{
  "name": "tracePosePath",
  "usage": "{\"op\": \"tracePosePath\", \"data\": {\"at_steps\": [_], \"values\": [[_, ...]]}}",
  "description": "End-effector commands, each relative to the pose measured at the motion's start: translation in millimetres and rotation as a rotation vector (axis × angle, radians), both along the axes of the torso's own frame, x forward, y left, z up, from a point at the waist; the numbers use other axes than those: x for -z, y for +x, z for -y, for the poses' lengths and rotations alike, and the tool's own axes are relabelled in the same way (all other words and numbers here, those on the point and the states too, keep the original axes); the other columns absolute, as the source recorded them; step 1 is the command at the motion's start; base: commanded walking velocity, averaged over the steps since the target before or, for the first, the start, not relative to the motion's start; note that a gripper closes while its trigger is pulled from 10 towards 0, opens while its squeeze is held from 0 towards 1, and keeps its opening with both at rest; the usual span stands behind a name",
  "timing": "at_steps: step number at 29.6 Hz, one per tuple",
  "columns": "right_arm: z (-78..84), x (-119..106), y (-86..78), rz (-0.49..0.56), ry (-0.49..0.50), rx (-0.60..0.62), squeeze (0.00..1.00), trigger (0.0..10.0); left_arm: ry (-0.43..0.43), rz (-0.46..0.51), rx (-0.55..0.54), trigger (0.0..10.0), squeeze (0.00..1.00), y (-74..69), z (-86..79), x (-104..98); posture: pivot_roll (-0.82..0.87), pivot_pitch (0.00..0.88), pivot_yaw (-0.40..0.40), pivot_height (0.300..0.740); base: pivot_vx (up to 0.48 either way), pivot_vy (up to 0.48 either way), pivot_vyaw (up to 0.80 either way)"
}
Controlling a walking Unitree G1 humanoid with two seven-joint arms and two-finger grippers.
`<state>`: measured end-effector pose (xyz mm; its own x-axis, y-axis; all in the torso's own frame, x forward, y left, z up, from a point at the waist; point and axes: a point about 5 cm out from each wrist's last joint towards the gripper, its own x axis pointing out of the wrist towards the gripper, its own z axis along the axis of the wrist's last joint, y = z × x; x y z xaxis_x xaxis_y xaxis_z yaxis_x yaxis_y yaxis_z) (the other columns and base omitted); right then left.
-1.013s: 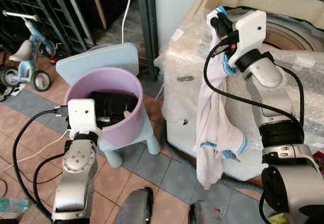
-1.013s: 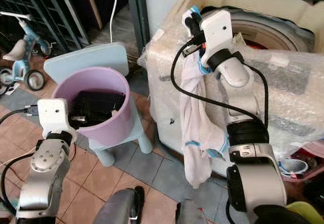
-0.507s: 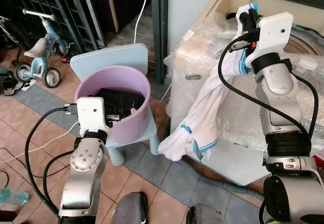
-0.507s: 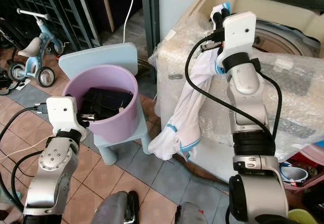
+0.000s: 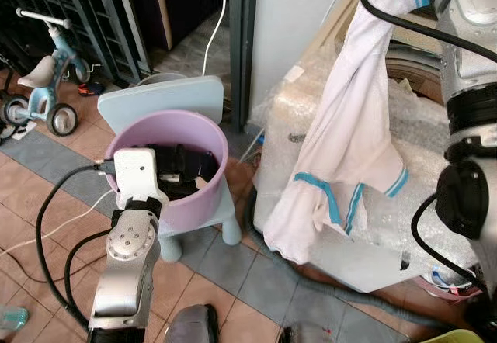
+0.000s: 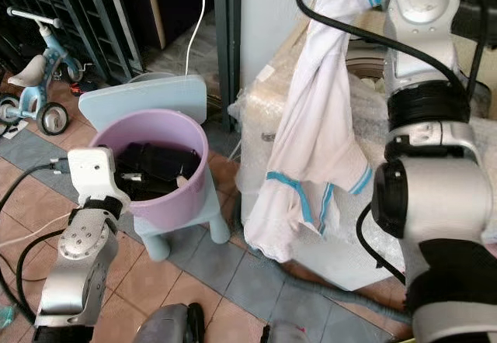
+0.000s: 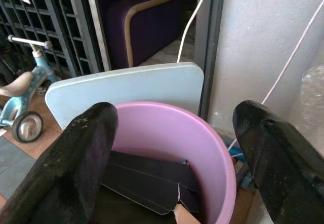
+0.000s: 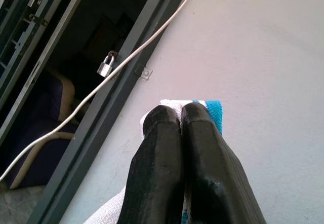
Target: Clothes washing
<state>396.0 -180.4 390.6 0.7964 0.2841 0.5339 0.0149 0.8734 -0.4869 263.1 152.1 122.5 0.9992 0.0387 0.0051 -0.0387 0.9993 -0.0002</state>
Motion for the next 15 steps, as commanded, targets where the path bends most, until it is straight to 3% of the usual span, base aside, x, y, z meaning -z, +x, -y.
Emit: {"op": "tracePosePath", "data": {"at_steps": [1,10,15], "values": [[12.1,-9.2,-2.2,0.028,0.015,0.055,0.00,10.0,-0.011,-0.007,0.013,10.0,0.00,-1.5,6.1,1.3,-0.01,0.074,-0.010,0.740,0.337,0.000,-0.80],[26.5,-3.6,1.8,0.002,0.014,0.150,0.00,10.0,-0.003,-0.023,0.023,10.0,0.00,-4.9,4.0,5.0,-0.01,0.082,-0.009,0.740,0.275,0.000,-0.80],[44.2,-13.0,0.1,0.026,0.052,0.266,0.00,10.0,-0.016,-0.040,0.017,10.0,0.00,-3.9,8.5,7.9,-0.01,0.083,-0.014,0.740,0.000,0.000,-0.80]]}}
